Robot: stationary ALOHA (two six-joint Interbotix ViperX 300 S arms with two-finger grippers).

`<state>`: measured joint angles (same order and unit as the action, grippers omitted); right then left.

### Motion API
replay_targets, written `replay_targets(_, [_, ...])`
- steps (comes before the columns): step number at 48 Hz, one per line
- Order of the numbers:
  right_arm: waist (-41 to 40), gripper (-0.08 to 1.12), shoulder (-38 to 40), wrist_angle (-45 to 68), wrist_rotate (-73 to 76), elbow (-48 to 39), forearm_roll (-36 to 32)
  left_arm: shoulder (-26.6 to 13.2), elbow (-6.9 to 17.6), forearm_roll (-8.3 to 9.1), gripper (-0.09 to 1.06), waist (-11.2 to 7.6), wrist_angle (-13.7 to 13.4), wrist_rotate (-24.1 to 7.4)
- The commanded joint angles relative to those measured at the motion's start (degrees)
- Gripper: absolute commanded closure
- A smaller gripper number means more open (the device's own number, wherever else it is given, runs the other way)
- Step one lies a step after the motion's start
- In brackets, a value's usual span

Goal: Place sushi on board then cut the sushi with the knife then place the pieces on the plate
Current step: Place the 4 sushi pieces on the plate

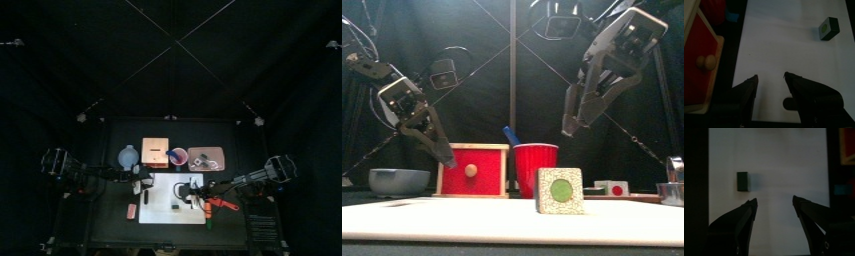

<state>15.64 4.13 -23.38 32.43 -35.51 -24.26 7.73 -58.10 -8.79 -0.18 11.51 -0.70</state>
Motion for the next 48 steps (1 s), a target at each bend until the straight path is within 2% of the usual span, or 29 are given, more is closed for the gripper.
replay_targets(1, [1.9,0.14,-1.8,0.2,0.0,3.9,0.8,0.4,1.1,-0.26,0.13,0.09,0.2,0.0])
replay_targets(30, [2.3,0.15,-15.0,0.3,0.1,11.6,1.9,0.4,1.1,-0.09,0.13,-0.18,0.3,-0.3])
replay_targets(37, [2.3,0.23,-17.2,0.2,0.0,12.6,3.1,0.4,1.1,0.18,0.13,-0.18,0.3,-0.3])
replay_targets(48, [2.2,0.45,-17.1,-0.4,0.3,12.7,4.9,0.4,1.0,1.58,0.13,0.00,0.2,-0.4])
